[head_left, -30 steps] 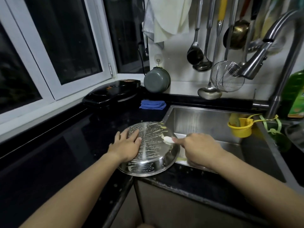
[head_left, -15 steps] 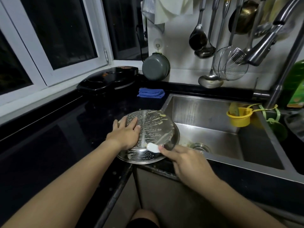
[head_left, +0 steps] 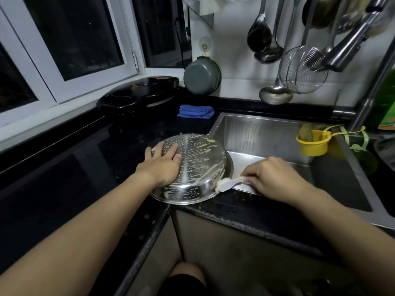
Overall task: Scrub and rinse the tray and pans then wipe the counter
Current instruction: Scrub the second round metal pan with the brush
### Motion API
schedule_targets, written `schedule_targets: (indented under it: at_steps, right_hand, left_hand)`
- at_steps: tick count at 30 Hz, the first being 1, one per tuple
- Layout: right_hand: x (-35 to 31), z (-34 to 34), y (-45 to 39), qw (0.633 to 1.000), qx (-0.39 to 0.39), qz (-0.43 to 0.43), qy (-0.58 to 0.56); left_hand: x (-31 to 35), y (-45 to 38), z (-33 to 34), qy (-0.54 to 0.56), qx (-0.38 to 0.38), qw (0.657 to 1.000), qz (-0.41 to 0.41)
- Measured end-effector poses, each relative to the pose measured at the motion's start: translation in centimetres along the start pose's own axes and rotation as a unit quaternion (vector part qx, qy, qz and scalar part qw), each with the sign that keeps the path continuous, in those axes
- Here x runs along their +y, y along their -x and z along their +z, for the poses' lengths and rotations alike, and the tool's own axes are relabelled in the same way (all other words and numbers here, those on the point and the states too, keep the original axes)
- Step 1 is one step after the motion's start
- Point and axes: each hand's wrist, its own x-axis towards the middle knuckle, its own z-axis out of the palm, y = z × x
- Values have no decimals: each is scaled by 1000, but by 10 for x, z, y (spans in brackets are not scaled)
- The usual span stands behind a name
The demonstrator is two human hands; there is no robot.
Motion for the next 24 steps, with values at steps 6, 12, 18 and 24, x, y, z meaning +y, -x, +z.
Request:
schedule_targets:
  at_steps: [6, 12, 18, 24]
  right_hand:
    - [-67, 8, -13, 995, -26, -92, 6]
    - [-24, -10, 0, 997, -26, 50, 54]
    - [-55, 7, -9, 1000, 1, -23, 1]
    - [-37, 18, 4, 998, 28, -26, -50]
  left_hand:
    - [2, -2, 1, 0, 2, 1000, -2]
    - [1, -1, 1, -6, 3, 1000, 0]
    - [1, -3, 1, -9, -4, 1000, 9]
    - [1, -4, 1, -11, -5, 1000, 12]
